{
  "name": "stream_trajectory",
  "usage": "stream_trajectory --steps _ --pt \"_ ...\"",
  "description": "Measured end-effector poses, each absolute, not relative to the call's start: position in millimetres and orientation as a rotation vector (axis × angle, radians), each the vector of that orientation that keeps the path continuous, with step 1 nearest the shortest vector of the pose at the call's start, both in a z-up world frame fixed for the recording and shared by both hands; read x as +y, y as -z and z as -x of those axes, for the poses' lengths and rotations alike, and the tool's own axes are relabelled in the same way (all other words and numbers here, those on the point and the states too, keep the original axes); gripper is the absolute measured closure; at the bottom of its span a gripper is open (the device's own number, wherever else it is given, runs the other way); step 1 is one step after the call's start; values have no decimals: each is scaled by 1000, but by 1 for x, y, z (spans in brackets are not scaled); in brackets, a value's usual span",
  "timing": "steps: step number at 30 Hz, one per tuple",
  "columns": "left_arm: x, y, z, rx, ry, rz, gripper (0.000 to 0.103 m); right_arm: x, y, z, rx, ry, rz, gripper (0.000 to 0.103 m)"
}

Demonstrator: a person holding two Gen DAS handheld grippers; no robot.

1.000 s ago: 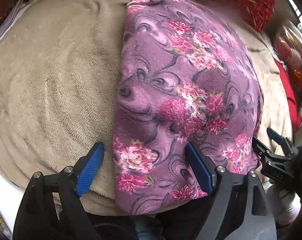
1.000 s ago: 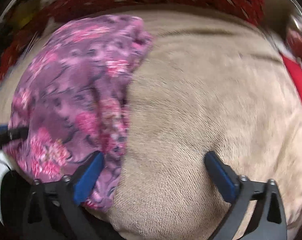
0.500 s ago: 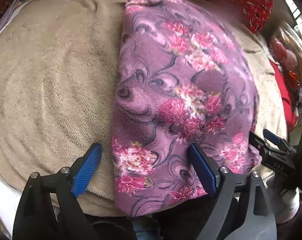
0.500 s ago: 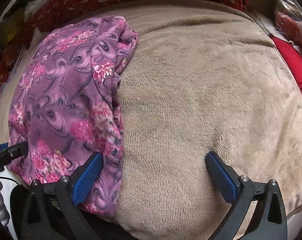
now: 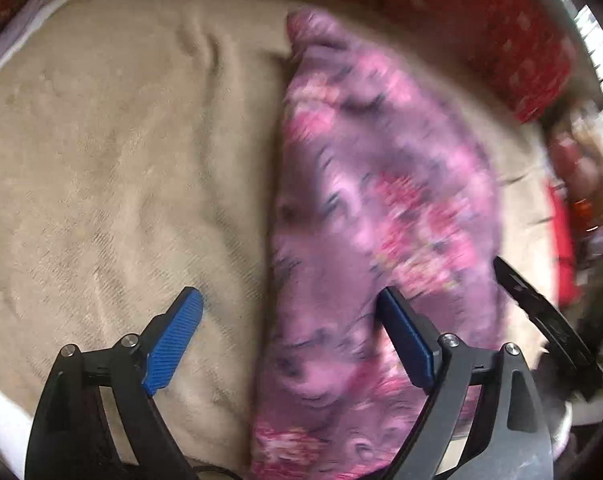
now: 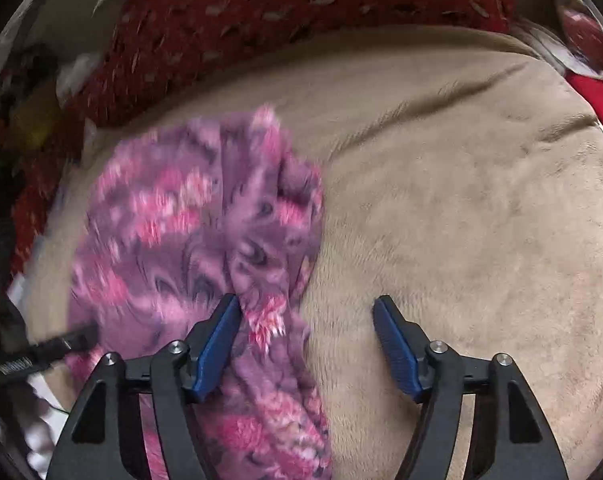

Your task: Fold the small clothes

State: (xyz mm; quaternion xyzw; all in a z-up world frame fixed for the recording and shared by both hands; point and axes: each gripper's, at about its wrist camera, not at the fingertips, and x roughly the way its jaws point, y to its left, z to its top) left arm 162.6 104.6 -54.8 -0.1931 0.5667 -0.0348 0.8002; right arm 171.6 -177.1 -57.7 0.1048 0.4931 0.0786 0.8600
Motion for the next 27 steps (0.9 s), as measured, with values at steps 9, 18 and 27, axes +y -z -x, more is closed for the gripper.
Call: stream_trajectory --steps 9,18,27 --pt "86 51 -239 1196 -1 346 12 -146 44 -238 1002 -175 -125 32" --pt "100 38 -192 1160 69 394 8 -164 19 -209 1015 -239 -61 19" --pt "78 47 -132 1174 -3 267 8 -155 38 -133 1071 -137 77 9"
